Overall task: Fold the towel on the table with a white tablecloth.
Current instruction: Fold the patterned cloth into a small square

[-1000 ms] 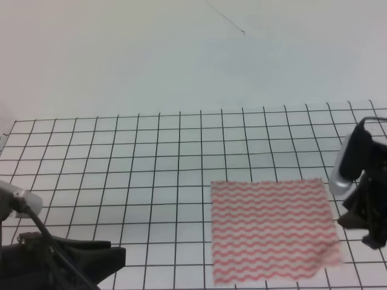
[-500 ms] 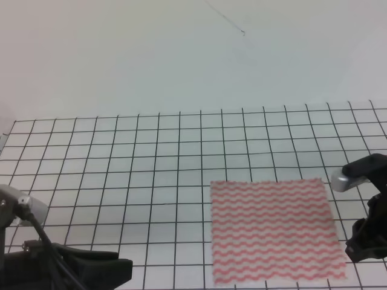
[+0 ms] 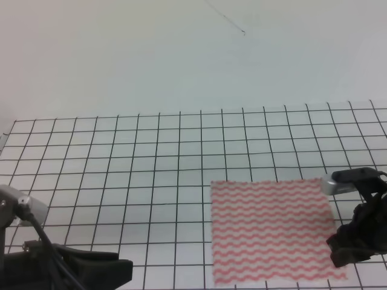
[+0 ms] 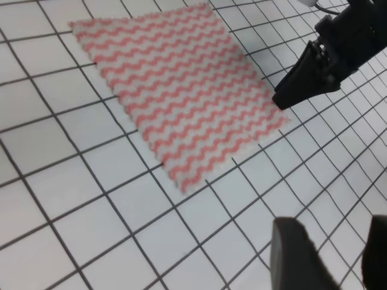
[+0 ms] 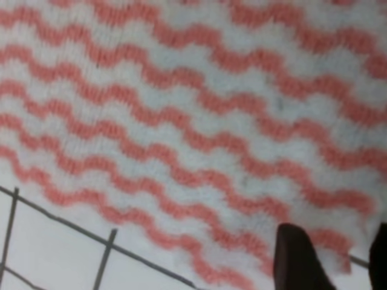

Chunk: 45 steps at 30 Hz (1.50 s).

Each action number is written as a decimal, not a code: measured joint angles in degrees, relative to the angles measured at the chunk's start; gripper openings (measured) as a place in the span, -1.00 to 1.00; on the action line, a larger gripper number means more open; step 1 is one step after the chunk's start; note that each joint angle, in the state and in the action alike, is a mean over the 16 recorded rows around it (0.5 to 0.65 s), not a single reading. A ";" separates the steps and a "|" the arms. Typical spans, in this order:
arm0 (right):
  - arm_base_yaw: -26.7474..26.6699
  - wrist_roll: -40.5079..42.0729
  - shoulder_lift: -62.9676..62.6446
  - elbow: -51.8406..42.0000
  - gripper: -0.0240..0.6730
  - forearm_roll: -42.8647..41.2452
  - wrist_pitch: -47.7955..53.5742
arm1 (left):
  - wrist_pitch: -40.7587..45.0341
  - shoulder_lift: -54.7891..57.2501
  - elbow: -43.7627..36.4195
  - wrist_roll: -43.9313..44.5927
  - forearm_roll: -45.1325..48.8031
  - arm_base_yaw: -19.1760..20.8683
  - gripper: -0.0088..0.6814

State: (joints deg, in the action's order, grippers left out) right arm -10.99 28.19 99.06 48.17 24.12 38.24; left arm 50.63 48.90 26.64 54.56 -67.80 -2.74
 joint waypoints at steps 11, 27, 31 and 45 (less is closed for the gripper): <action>0.00 4.59 1.20 0.00 -0.18 6.94 -1.58 | -0.13 0.00 0.00 0.15 -0.25 0.00 -0.27; 0.00 9.33 1.20 0.25 -0.82 9.63 0.43 | -0.32 0.00 0.01 0.95 -0.57 0.00 -0.27; 0.00 9.84 1.20 1.05 -0.92 10.01 0.38 | -0.35 0.00 0.01 1.59 -0.87 0.00 -0.27; 0.41 6.28 1.55 6.33 -0.94 11.25 -6.28 | -0.20 0.00 0.01 2.87 -2.13 0.00 -0.27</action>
State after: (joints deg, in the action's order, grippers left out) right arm -10.59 34.47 100.61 54.50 35.38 31.96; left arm 50.43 48.90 26.65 57.43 -69.93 -2.74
